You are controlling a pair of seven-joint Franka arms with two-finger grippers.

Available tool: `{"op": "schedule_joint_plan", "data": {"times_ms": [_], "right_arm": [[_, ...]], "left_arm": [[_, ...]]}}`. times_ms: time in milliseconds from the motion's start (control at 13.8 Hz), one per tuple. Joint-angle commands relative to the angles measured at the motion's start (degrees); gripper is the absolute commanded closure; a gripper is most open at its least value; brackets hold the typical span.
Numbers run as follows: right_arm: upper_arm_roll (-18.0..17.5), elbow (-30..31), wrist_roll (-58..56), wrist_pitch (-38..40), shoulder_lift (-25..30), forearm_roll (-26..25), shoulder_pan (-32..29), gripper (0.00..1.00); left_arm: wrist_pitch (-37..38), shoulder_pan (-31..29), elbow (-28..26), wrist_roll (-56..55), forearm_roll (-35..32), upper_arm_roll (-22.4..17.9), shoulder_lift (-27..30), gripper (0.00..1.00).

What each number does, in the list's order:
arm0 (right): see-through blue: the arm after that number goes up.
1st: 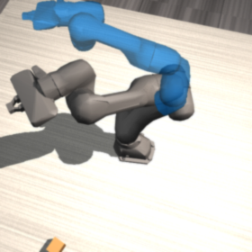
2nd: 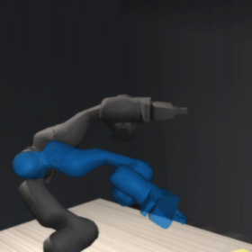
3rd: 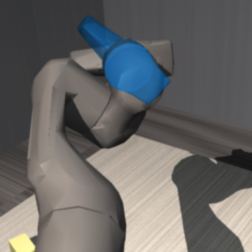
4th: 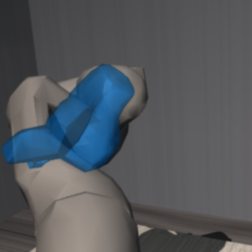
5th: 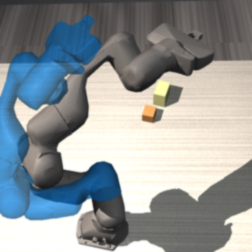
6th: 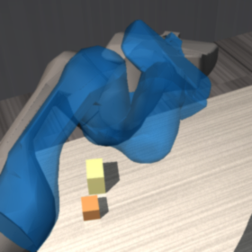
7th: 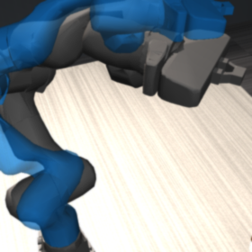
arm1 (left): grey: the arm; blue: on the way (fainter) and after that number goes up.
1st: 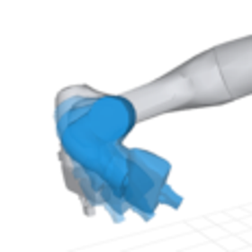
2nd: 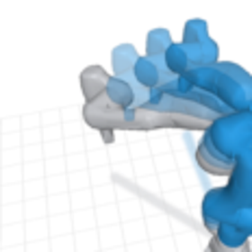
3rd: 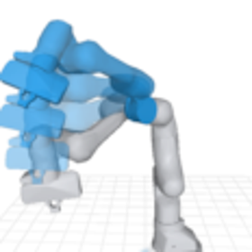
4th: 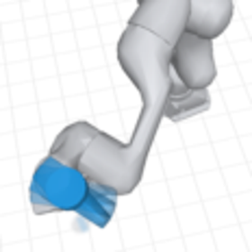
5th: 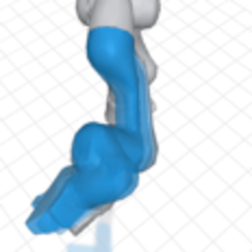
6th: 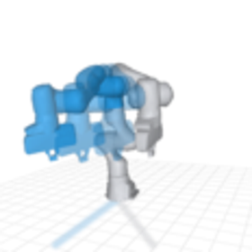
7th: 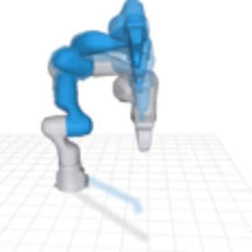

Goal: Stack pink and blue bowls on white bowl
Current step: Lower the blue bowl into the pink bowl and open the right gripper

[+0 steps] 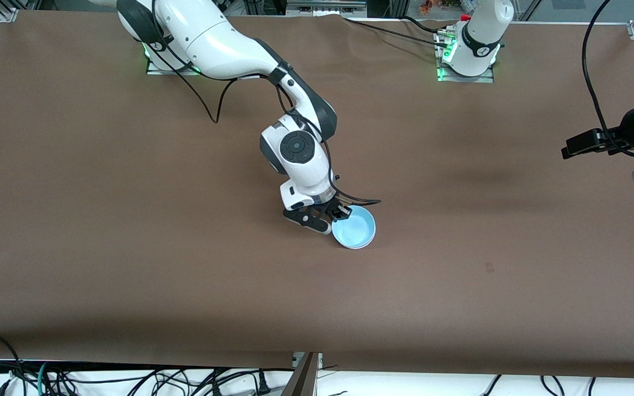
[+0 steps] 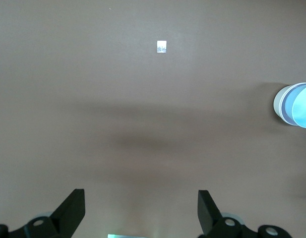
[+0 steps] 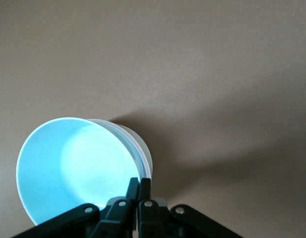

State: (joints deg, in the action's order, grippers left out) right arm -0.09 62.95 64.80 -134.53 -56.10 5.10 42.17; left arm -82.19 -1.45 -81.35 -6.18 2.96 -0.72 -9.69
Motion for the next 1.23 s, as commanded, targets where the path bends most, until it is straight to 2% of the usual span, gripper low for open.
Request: {"op": "schedule_joint_plan", "data": {"times_ms": [0,145,363,654,799,872,944,1017,1162], "right_arm": [[0.4,-2.3,0.5,0.2,-1.5,-0.9,0.5,0.98],[0.4,-2.3,0.6,0.2,-1.5,-0.9,0.6,0.94],[0.4,-2.3,0.5,0.2,-1.5,-0.9,0.6,0.78],[0.5,-2.3,0.2,0.9,-0.9,-0.8,0.5,0.69],[0.9,-2.6,-0.1,4.0,0.2,-0.8,-0.1,0.55],[1.1,-2.6,-1.0,6.7,1.2,-0.8,-0.6,0.39],[1.3,-2.6,-3.4,9.0,3.4,-0.9,-1.8,0.11],[1.8,-2.1,-7.2,10.9,4.8,-1.1,-2.7,0.00],[3.1,-1.4,-13.2,18.1,8.5,-0.1,-5.4,0.00]], "left_arm": [[0.4,-0.2,1.8,1.3,-1.1,0.1,-0.9,0.00],[0.3,0.0,1.8,1.3,-1.0,0.1,-0.9,0.00],[0.3,0.6,1.8,1.5,-1.1,0.2,-0.9,0.00],[0.1,0.6,1.9,1.5,-0.9,0.4,-0.9,0.00],[0.0,0.6,1.9,1.5,-0.9,0.4,-0.9,0.00],[0.0,0.7,1.9,1.3,-0.9,0.3,-0.9,0.00],[0.0,0.5,1.9,1.2,-0.9,0.3,-0.9,0.00],[0.0,0.4,1.9,1.2,-0.9,0.2,-0.9,0.00],[0.1,0.4,1.9,1.1,-0.8,0.2,-0.9,0.00]]}}
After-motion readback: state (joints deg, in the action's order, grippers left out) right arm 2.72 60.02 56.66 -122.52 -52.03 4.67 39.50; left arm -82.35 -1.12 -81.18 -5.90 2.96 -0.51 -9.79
